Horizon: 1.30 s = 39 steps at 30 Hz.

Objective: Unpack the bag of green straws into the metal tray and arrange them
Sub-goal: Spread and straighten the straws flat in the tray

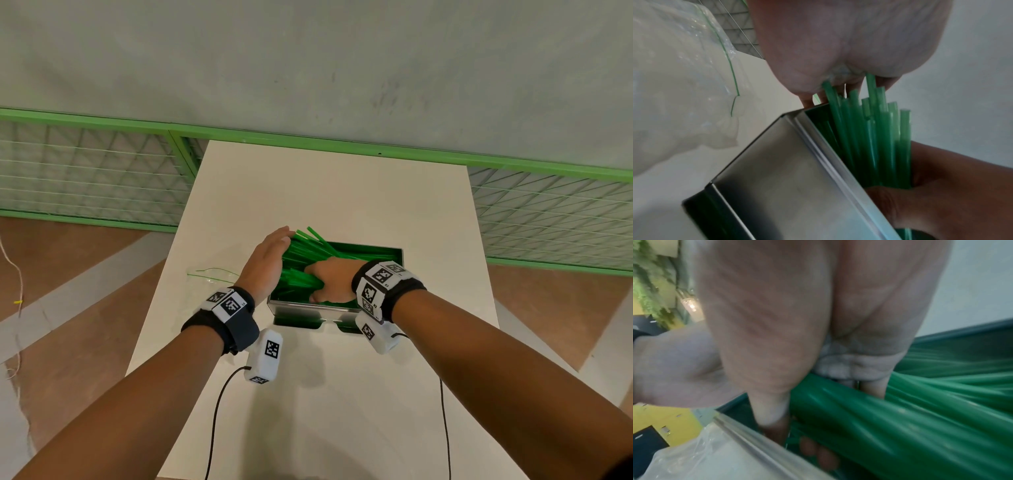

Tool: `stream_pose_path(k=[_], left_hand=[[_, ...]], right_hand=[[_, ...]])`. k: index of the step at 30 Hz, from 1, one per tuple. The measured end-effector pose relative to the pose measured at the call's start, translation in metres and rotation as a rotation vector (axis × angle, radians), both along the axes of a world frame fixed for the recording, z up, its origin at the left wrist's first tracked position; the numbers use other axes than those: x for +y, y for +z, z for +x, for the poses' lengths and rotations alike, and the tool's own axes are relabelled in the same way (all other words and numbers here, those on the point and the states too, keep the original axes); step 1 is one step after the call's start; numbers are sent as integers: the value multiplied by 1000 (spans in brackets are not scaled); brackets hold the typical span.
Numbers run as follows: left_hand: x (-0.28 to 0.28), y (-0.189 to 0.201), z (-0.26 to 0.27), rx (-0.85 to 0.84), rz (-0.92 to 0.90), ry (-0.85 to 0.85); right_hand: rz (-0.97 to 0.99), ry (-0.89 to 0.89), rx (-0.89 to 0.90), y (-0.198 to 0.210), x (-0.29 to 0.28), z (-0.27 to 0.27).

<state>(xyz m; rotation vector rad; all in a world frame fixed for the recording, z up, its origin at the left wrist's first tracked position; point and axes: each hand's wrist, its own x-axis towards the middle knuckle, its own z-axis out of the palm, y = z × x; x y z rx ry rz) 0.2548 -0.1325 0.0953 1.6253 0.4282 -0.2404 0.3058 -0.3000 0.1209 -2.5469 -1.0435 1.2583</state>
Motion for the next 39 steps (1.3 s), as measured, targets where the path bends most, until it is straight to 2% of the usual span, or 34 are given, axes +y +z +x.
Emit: stream_pose_path(k=[4, 9, 14, 17, 20, 22, 25, 31, 39], left_hand=[[-10, -3, -9, -8, 148, -112], [-9, -6, -8, 7, 232, -247], [-8, -4, -7, -1, 184, -216], [-10, -2, -9, -20, 191, -189], [-10, -3, -11, -38, 213, -208], [-10, -6, -12, -55, 241, -243], [-9, -5, -12, -52, 258, -268], [-4, 2, -12, 0, 238, -255], [-6, 0, -11, 1, 208, -223]], right_hand=[[-13, -4, -38, 0, -1, -1], [-30, 9, -26, 10, -5, -2], [40, 29, -54, 30, -4, -3], [103, -70, -245, 41, -18, 8], [-62, -80, -398, 38, -37, 17], [-146, -61, -346, 27, -42, 15], [-144, -62, -238, -2, -43, 8], [-152, -215, -203, -39, -41, 0], [-3, -263, -220, -43, -41, 0]])
